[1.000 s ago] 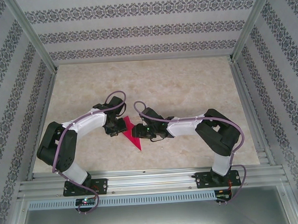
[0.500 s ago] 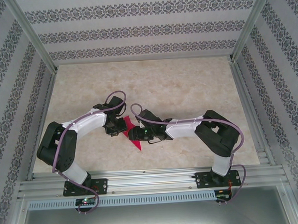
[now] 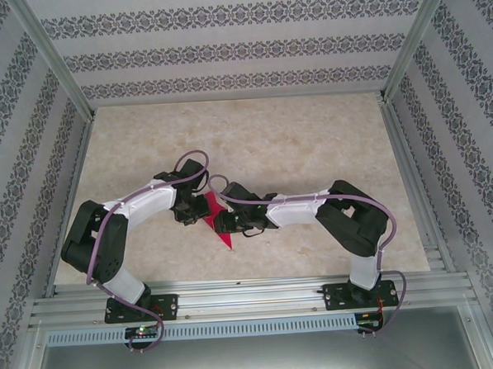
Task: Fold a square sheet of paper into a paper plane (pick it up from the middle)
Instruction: Move a paper plane to the center of the table.
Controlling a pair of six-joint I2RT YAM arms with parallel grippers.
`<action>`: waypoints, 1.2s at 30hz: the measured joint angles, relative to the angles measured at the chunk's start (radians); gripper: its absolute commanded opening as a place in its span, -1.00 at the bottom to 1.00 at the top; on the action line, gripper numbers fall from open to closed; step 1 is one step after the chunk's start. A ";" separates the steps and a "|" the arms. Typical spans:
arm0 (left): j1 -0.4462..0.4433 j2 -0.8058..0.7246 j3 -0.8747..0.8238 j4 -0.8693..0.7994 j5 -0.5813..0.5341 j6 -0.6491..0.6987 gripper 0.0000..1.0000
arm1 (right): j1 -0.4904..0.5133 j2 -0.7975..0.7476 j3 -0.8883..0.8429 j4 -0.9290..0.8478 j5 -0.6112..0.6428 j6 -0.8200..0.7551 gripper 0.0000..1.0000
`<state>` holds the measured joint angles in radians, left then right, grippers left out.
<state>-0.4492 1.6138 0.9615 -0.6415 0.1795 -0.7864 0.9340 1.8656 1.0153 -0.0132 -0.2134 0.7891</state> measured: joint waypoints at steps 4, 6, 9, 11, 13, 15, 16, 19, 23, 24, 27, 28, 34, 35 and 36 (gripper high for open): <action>0.000 -0.016 -0.010 0.000 0.000 0.000 -0.23 | 0.001 0.013 0.015 -0.017 0.011 -0.012 -0.44; 0.000 -0.035 -0.015 0.003 0.000 0.000 -0.23 | 0.005 0.019 0.024 -0.025 0.016 -0.016 -0.46; 0.000 -0.057 -0.017 0.006 0.000 0.000 -0.23 | 0.014 0.032 0.047 -0.042 0.019 -0.024 -0.52; 0.000 -0.068 -0.017 0.006 -0.001 0.000 -0.23 | 0.018 0.039 0.060 -0.055 0.025 -0.032 -0.60; 0.000 -0.081 -0.020 0.007 -0.002 0.000 -0.23 | 0.020 0.041 0.067 -0.069 0.030 -0.038 -0.69; 0.000 -0.109 -0.035 0.011 -0.014 -0.002 -0.22 | 0.020 0.040 0.071 -0.082 0.040 -0.040 -0.76; 0.000 -0.130 -0.046 0.012 -0.026 -0.005 -0.20 | 0.020 0.040 0.072 -0.086 0.044 -0.041 -0.81; 0.002 -0.224 -0.083 0.014 -0.074 -0.015 -0.16 | 0.020 0.026 0.084 -0.138 0.085 -0.045 -0.87; 0.024 -0.355 -0.105 0.013 -0.151 -0.031 -0.14 | 0.014 -0.035 0.140 -0.294 0.219 -0.058 -0.88; 0.035 -0.381 -0.111 0.014 -0.167 -0.034 -0.13 | 0.009 -0.049 0.163 -0.333 0.251 -0.061 -0.87; 0.073 -0.443 -0.141 0.013 -0.200 -0.039 -0.10 | -0.037 -0.073 0.217 -0.406 0.304 -0.065 -0.83; 0.084 -0.456 -0.152 0.013 -0.205 -0.039 -0.10 | -0.056 -0.074 0.227 -0.419 0.311 -0.068 -0.81; 0.126 -0.484 -0.185 0.006 -0.218 -0.037 -0.10 | -0.175 -0.026 0.298 -0.517 0.329 -0.072 -0.80; 0.130 -0.486 -0.186 0.005 -0.218 -0.037 -0.10 | -0.187 -0.004 0.319 -0.530 0.329 -0.072 -0.79; 0.132 -0.490 -0.186 0.004 -0.219 -0.036 -0.09 | -0.195 0.017 0.336 -0.538 0.329 -0.072 -0.76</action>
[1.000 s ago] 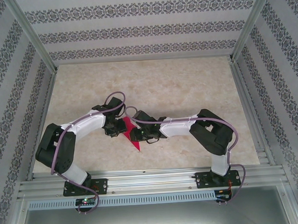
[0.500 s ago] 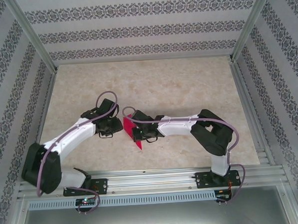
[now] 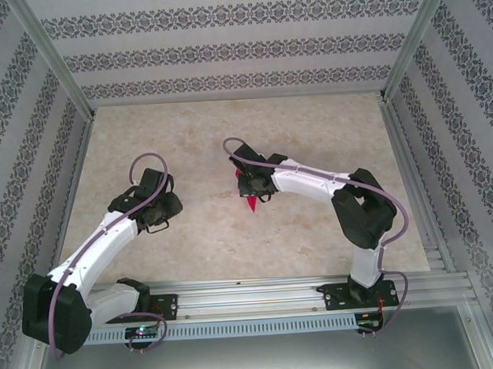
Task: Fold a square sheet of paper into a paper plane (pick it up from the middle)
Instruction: Move a paper plane to the center of the table.
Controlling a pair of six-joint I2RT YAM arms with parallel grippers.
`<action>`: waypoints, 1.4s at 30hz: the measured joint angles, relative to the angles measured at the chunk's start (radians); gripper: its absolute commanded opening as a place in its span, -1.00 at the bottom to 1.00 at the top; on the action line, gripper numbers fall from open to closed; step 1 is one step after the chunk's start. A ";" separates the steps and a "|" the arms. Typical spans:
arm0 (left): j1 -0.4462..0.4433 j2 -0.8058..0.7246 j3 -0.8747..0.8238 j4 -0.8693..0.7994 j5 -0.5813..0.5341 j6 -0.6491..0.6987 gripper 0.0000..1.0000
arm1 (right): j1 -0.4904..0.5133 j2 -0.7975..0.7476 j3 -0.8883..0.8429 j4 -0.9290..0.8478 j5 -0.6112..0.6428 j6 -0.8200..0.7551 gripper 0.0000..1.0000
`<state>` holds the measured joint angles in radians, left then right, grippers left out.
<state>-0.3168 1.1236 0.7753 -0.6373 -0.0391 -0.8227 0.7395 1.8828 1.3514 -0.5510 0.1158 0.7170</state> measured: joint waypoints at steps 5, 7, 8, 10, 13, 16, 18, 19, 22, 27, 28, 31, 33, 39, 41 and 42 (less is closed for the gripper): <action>0.005 -0.043 -0.013 0.000 0.000 0.006 -0.08 | -0.011 0.076 0.039 -0.028 -0.011 -0.006 -0.68; 0.005 -0.054 -0.014 -0.002 0.000 0.007 -0.08 | -0.011 0.101 0.046 -0.037 -0.019 -0.009 -0.62; 0.005 -0.057 -0.014 -0.002 0.000 0.007 -0.08 | -0.011 0.110 0.048 -0.041 -0.022 -0.010 -0.61; 0.006 -0.058 -0.014 -0.002 0.000 0.007 -0.07 | -0.011 0.132 0.054 -0.049 -0.029 -0.010 -0.55; 0.006 -0.059 -0.020 -0.002 0.000 0.010 -0.07 | -0.011 0.156 0.054 -0.052 -0.031 -0.009 -0.53; 0.006 -0.059 -0.029 -0.002 0.001 0.010 -0.06 | -0.011 0.159 0.055 -0.050 -0.036 -0.006 -0.44; 0.007 -0.059 -0.031 -0.002 0.001 0.010 -0.06 | -0.011 0.159 0.055 -0.047 -0.038 0.003 -0.44; 0.007 -0.059 -0.031 -0.002 0.001 0.010 -0.05 | -0.011 0.160 0.055 -0.048 -0.038 0.010 -0.43; 0.011 -0.059 -0.031 -0.002 0.001 0.011 -0.03 | -0.011 0.161 0.055 -0.048 -0.038 0.039 -0.41; 0.011 -0.064 -0.031 -0.002 -0.013 0.029 0.00 | -0.006 0.160 0.065 -0.052 -0.039 0.064 -0.18; 0.011 -0.068 -0.031 -0.002 -0.020 0.034 0.00 | -0.004 0.159 0.073 -0.065 -0.038 0.062 -0.12; 0.011 -0.082 -0.020 -0.007 -0.051 0.056 0.02 | -0.002 0.138 0.097 -0.107 -0.034 0.057 0.03; 0.011 -0.093 -0.008 -0.008 -0.072 0.071 0.07 | -0.002 0.096 0.112 -0.131 -0.028 0.050 0.14; 0.011 -0.156 0.004 -0.005 -0.140 0.121 0.50 | -0.003 -0.106 0.114 -0.148 0.016 0.034 0.20; 0.011 -0.172 0.004 -0.001 -0.175 0.142 0.69 | -0.005 -0.195 0.082 -0.145 0.073 0.022 0.23; 0.011 -0.177 0.004 0.003 -0.201 0.155 0.82 | -0.007 -0.261 0.043 -0.139 0.121 0.011 0.28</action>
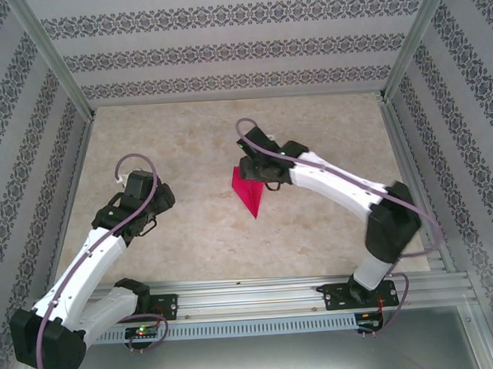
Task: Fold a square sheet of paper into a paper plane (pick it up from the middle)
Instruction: Reset both arms
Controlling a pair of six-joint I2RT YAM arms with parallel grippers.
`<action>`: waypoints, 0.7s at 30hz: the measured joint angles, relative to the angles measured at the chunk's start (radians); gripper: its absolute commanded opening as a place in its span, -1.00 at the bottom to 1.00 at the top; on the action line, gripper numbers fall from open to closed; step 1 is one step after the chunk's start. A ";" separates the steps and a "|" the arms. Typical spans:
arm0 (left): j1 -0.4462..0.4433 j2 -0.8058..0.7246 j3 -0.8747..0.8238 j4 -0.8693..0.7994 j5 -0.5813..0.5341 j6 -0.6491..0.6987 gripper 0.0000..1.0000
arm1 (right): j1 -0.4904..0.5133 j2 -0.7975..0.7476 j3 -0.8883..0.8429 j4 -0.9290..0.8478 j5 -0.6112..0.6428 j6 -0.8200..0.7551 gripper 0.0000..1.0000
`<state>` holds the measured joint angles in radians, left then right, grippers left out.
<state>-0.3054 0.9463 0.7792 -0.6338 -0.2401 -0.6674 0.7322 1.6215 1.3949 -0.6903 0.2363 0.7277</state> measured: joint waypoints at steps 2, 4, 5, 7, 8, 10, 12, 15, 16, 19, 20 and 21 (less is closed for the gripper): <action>0.003 -0.002 -0.002 0.019 -0.054 0.028 1.00 | -0.016 -0.121 -0.079 0.012 0.088 -0.014 0.51; 0.018 0.009 -0.012 0.056 -0.124 0.051 1.00 | -0.066 -0.279 -0.213 0.062 0.202 -0.052 0.66; 0.032 0.021 -0.021 0.077 -0.159 0.066 1.00 | -0.109 -0.355 -0.288 0.097 0.252 -0.077 0.70; 0.072 0.053 -0.037 0.119 -0.205 0.097 1.00 | -0.205 -0.472 -0.435 0.188 0.322 -0.133 0.75; 0.103 0.073 -0.049 0.146 -0.222 0.113 1.00 | -0.264 -0.520 -0.513 0.236 0.351 -0.169 0.76; 0.161 0.109 -0.081 0.219 -0.249 0.142 1.00 | -0.370 -0.569 -0.647 0.327 0.375 -0.243 0.77; 0.197 0.141 -0.124 0.316 -0.274 0.185 1.00 | -0.455 -0.571 -0.756 0.424 0.365 -0.316 0.76; 0.211 0.204 -0.185 0.486 -0.287 0.277 1.00 | -0.546 -0.513 -0.857 0.560 0.299 -0.418 0.78; 0.212 0.229 -0.202 0.549 -0.280 0.312 1.00 | -0.559 -0.481 -0.873 0.608 0.277 -0.450 0.78; 0.216 0.297 -0.234 0.720 -0.249 0.406 1.00 | -0.568 -0.369 -0.901 0.796 0.200 -0.537 0.79; 0.217 0.315 -0.247 0.782 -0.233 0.434 1.00 | -0.571 -0.336 -0.905 0.851 0.170 -0.561 0.78; 0.218 0.330 -0.261 0.839 -0.215 0.457 1.00 | -0.574 -0.311 -0.906 0.890 0.142 -0.585 0.78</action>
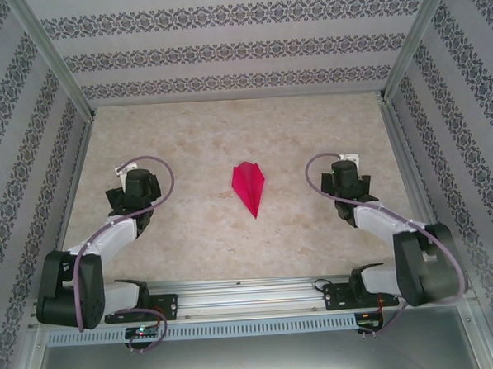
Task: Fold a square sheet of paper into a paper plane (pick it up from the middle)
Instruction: Reset both arms
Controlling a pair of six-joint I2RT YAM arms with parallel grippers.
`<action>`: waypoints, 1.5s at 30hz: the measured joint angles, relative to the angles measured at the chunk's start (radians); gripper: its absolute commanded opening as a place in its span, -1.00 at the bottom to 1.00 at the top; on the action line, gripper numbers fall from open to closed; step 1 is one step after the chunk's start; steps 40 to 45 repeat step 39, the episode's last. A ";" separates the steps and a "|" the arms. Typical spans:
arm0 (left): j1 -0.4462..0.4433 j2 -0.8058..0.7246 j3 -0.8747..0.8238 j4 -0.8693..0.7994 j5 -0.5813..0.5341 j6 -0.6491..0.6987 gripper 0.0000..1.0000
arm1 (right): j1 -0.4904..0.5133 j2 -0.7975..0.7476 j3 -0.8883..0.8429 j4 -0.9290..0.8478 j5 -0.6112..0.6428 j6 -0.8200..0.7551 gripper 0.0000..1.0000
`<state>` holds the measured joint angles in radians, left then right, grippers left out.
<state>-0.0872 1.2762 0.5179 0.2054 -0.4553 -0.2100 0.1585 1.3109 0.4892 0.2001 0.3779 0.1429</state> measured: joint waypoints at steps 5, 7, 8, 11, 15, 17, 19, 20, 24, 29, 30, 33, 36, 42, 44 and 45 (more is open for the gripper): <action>0.037 0.098 -0.051 0.242 0.114 0.078 1.00 | -0.034 0.055 -0.061 0.314 -0.153 -0.112 0.80; 0.042 0.135 -0.075 0.335 0.156 0.100 1.00 | -0.066 0.086 -0.087 0.424 -0.212 -0.129 0.81; 0.042 0.154 -0.093 0.386 0.175 0.108 1.00 | -0.085 0.106 -0.103 0.482 -0.248 -0.135 0.81; 0.042 0.243 -0.156 0.558 0.230 0.135 1.00 | -0.120 0.192 -0.164 0.661 -0.321 -0.143 0.82; 0.050 0.296 -0.156 0.575 0.273 0.144 1.00 | -0.124 0.211 -0.156 0.650 -0.324 -0.135 0.95; 0.056 0.296 -0.145 0.591 0.280 0.147 1.00 | -0.124 0.209 -0.134 0.665 -0.307 -0.124 0.95; 0.056 0.295 -0.137 0.603 0.288 0.148 1.00 | -0.123 0.208 -0.126 0.679 -0.282 -0.120 0.95; 0.056 0.295 -0.136 0.610 0.291 0.150 1.00 | -0.118 0.208 -0.126 0.683 -0.262 -0.120 0.95; 0.056 0.295 -0.136 0.615 0.296 0.151 1.00 | -0.115 0.208 -0.126 0.685 -0.230 -0.120 0.95; 0.056 0.295 -0.136 0.616 0.299 0.151 1.00 | -0.115 0.208 -0.126 0.687 -0.211 -0.120 0.95; 0.056 0.295 -0.136 0.616 0.299 0.151 1.00 | -0.115 0.208 -0.126 0.687 -0.209 -0.120 0.95; 0.056 0.295 -0.136 0.616 0.299 0.151 1.00 | -0.115 0.208 -0.126 0.687 -0.208 -0.120 0.95; 0.056 0.295 -0.136 0.616 0.298 0.151 1.00 | -0.115 0.208 -0.126 0.687 -0.208 -0.119 0.95; 0.056 0.295 -0.136 0.616 0.299 0.151 1.00 | -0.115 0.208 -0.126 0.687 -0.209 -0.118 0.95; 0.056 0.295 -0.136 0.616 0.299 0.151 1.00 | -0.115 0.208 -0.126 0.687 -0.209 -0.118 0.95; 0.056 0.295 -0.136 0.616 0.299 0.151 1.00 | -0.115 0.208 -0.126 0.687 -0.209 -0.118 0.95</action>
